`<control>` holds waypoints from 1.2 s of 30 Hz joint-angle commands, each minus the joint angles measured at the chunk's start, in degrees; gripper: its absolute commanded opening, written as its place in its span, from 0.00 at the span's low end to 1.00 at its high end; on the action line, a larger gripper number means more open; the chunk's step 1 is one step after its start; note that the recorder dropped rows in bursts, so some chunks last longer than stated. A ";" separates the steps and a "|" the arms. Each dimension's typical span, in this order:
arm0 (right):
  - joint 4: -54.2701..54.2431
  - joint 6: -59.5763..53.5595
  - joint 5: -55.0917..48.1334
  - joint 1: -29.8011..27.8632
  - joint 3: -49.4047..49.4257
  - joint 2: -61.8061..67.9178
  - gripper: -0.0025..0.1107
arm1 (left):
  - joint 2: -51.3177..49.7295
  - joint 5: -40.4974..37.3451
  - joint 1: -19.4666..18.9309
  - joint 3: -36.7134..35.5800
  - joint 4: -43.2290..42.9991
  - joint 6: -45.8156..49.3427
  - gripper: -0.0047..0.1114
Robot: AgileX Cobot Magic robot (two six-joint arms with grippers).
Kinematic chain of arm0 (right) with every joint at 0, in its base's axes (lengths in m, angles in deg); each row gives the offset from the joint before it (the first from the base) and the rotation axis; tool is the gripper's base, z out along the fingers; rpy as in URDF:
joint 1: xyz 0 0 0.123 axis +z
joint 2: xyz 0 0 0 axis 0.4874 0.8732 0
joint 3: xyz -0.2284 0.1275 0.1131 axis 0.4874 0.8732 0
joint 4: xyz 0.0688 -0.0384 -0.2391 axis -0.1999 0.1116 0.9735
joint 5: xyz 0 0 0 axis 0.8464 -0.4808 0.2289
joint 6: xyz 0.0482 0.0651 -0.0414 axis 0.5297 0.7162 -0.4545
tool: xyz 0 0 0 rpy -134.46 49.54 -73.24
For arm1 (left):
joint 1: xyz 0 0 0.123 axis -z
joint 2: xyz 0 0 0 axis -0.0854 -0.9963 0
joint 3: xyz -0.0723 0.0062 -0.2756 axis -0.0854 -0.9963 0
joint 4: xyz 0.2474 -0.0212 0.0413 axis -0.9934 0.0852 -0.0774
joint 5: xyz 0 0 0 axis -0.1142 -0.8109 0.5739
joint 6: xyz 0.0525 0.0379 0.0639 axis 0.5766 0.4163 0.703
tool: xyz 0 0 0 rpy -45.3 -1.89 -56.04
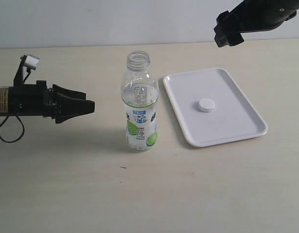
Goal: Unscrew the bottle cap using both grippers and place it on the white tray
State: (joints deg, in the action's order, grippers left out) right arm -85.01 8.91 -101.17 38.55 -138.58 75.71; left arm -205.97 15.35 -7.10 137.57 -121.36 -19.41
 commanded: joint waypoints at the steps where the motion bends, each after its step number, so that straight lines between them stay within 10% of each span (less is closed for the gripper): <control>1: 0.41 -0.34 0.16 -0.03 0.00 -0.61 0.76 | 0.52 0.89 0.49 0.02 3.01 0.65 0.93; 11: 0.15 0.17 0.04 -0.03 0.00 -0.61 0.73 | 0.52 0.89 0.49 0.02 5.44 1.01 0.93; 15: 1.60 1.69 -2.79 -0.03 0.00 -0.61 0.37 | 0.52 0.89 0.49 0.02 7.81 1.01 0.86; 18: 5.56 2.00 -6.28 -0.03 0.00 -0.61 0.05 | 0.52 0.89 0.49 0.02 8.93 1.05 0.37; 20: 9.13 6.91 -6.01 -0.03 0.25 -1.44 0.02 | 0.52 0.89 0.49 0.02 8.18 1.70 0.07; 27: 24.10 32.65 29.06 -2.49 28.44 -23.00 0.02 | 1.34 0.89 0.63 0.02 5.29 -8.56 0.04; 36: 19.26 34.41 52.01 -2.49 50.26 -33.36 0.02 | 17.46 0.89 0.01 -12.04 13.34 -2.76 0.04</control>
State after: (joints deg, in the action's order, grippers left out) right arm -62.27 44.22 -56.96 36.31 -92.54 43.78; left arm -194.34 15.35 -6.87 130.64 -113.67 -25.10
